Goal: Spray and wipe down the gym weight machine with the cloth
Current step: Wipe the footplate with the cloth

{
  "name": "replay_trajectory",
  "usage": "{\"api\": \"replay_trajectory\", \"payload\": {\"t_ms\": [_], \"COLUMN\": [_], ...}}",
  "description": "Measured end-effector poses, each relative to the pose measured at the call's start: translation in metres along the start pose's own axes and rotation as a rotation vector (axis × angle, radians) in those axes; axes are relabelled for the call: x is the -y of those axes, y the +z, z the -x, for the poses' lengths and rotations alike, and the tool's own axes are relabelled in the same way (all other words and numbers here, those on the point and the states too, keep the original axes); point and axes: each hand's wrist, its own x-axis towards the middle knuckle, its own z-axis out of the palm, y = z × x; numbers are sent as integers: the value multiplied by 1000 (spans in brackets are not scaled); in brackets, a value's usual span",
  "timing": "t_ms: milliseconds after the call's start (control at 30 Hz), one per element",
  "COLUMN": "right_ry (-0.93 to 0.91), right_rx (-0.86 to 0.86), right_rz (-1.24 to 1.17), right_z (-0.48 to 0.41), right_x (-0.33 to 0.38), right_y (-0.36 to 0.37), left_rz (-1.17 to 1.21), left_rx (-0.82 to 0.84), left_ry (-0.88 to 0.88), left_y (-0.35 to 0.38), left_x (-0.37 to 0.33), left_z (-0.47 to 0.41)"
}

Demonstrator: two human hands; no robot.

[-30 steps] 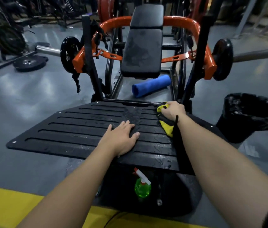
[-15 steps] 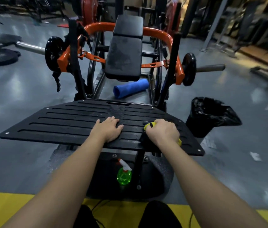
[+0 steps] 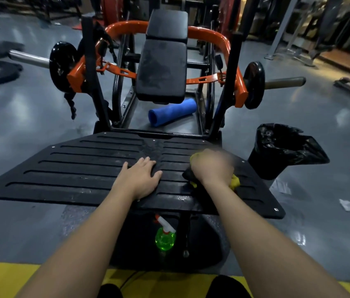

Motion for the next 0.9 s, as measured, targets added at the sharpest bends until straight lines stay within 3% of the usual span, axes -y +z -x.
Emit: {"api": "replay_trajectory", "payload": {"t_ms": [367,533,733,900], "right_ry": [-148,-287,-323,-340], "right_rx": [66,232,370,357], "right_rz": [89,77,76,-64], "right_z": [-147,-184,-186,-142], "right_x": [26,34,30,16], "right_y": [75,90,85,60], "left_rz": [6,-1,8,13], "left_rx": [-10,-11,-5,8], "left_ry": [-16,-27,-22,-11], "left_y": [3,4,2,0], "left_x": [-1,-3,-4,-5], "left_z": [-3,-3,-3,-2]}}
